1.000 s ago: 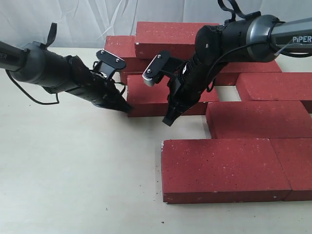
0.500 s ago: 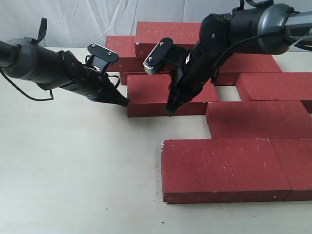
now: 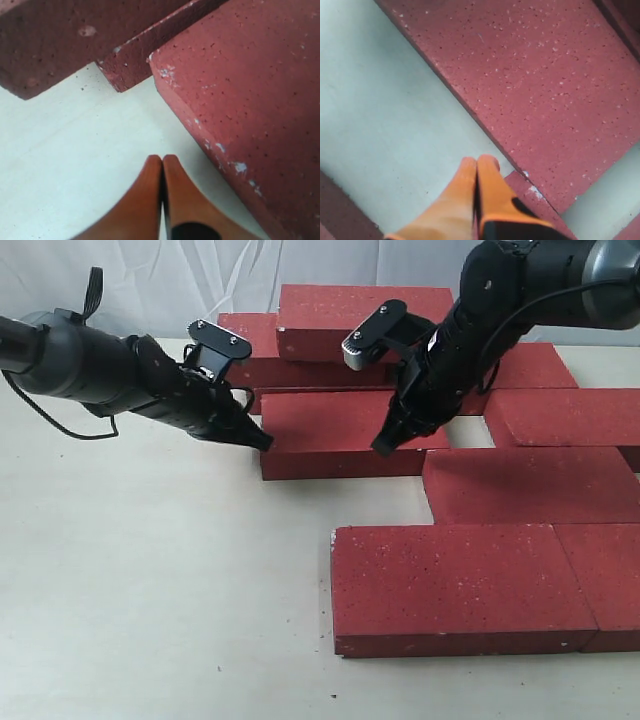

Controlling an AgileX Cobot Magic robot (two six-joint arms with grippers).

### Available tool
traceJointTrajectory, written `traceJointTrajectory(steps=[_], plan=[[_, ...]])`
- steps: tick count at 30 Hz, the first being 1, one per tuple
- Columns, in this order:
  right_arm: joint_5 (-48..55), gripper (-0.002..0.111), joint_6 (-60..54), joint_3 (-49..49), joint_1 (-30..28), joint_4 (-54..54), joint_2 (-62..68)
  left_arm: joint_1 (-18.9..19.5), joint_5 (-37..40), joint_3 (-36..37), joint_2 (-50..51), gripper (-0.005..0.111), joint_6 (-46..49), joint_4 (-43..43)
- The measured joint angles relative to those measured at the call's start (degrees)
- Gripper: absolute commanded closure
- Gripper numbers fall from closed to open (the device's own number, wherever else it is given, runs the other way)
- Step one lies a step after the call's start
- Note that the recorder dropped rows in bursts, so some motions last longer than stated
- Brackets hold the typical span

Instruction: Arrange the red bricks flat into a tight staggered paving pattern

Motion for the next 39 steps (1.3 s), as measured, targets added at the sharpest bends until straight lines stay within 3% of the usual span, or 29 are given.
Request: traceJointTrajectory(steps=[12,18,39], plan=[[0.9,0.109,0.5,0.0,-0.1,0.7,-1.4,-0.2,1.3,-2.6,3.3,0.107,0.0,0.6],[0.9,0.109,0.6,0.0,-0.1,0.9,-1.4,-2.7,2.4,-5.7,5.6,0.107,0.0,0.5],[0.9,0.109,0.6,0.0,-0.1,-0.6,-1.4,-5.1,5.9,-11.7,9.2,0.107,-0.1,-2.0]])
